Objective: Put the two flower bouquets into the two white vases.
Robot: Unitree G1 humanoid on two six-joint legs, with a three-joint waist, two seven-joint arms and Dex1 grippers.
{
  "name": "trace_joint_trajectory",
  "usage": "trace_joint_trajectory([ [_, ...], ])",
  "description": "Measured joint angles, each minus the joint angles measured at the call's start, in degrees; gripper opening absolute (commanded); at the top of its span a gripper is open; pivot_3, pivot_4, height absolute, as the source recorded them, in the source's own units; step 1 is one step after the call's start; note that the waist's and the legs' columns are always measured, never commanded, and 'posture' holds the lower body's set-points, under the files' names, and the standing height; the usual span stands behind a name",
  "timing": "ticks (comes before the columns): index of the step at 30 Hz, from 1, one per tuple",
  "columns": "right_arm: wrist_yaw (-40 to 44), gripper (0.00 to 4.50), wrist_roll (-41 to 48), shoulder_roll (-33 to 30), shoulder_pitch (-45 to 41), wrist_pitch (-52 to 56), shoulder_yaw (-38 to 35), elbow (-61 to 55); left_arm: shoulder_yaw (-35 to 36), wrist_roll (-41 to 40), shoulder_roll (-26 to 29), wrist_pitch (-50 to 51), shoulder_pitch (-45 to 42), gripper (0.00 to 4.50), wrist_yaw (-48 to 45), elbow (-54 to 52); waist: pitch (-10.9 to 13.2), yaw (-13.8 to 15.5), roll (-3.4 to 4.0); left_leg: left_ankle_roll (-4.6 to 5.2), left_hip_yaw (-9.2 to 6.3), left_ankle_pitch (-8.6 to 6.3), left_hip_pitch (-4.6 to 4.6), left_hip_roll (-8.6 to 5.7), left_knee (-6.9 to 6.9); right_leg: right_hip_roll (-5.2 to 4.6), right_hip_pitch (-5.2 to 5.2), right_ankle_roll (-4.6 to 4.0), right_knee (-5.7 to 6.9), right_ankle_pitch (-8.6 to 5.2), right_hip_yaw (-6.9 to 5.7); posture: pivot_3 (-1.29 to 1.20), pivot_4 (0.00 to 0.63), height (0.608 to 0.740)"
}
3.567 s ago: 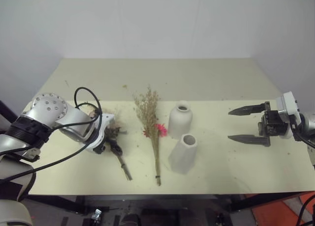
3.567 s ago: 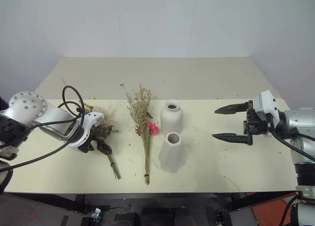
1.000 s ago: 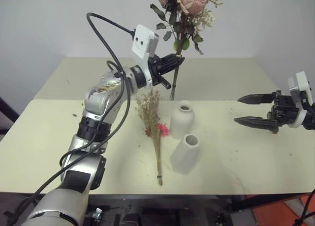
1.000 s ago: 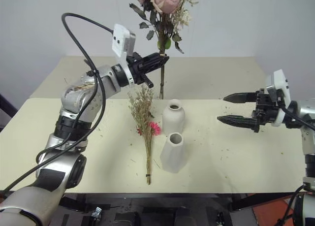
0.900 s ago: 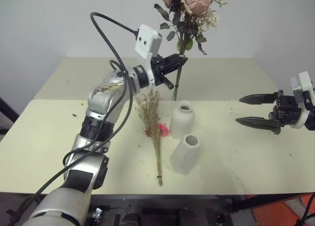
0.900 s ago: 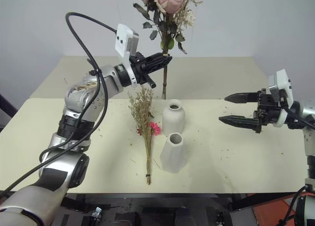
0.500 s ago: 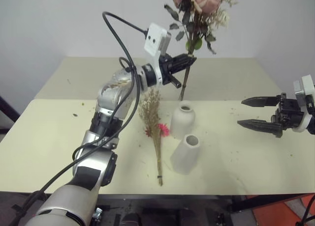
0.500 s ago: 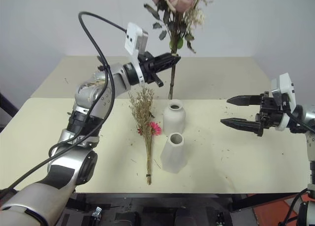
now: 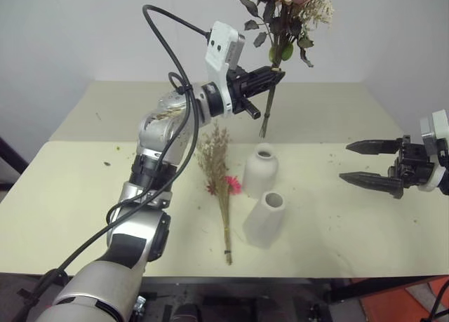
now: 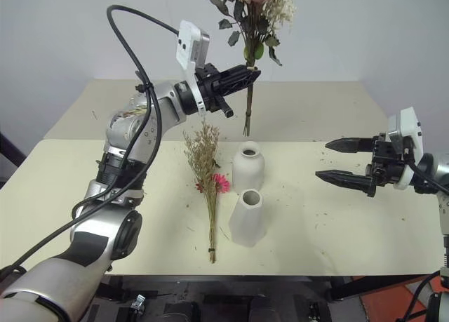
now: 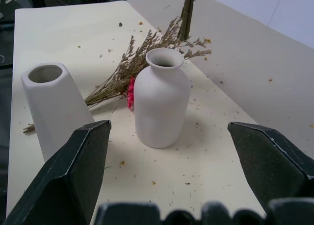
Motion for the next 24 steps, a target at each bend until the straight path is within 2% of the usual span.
trace_joint_trajectory([
  [7, -0.28, 4.50, 0.04, 0.00, 0.26, -0.01, -0.33, -0.05, -0.25, -1.05, -0.88, 3.29, 2.87, 0.12, -0.23, -4.27, 0.00, -0.16, 0.00, 0.00, 0.01, 0.00, 0.09, 0.00, 0.00, 0.01, 0.04, 0.00, 0.06, 0.00, 0.02, 0.00, 0.150, 0.740],
  [24, -0.85, 4.50, 0.26, 0.00, 1.58, -0.01, -0.87, -1.93, -4.07, 1.77, -0.75, 4.37, 9.52, 0.12, -0.59, -6.21, 0.00, -0.07, 0.00, 0.00, 0.00, 0.00, 0.05, 0.00, 0.00, 0.01, 0.02, 0.00, 0.05, 0.00, 0.03, 0.00, 0.150, 0.740],
])
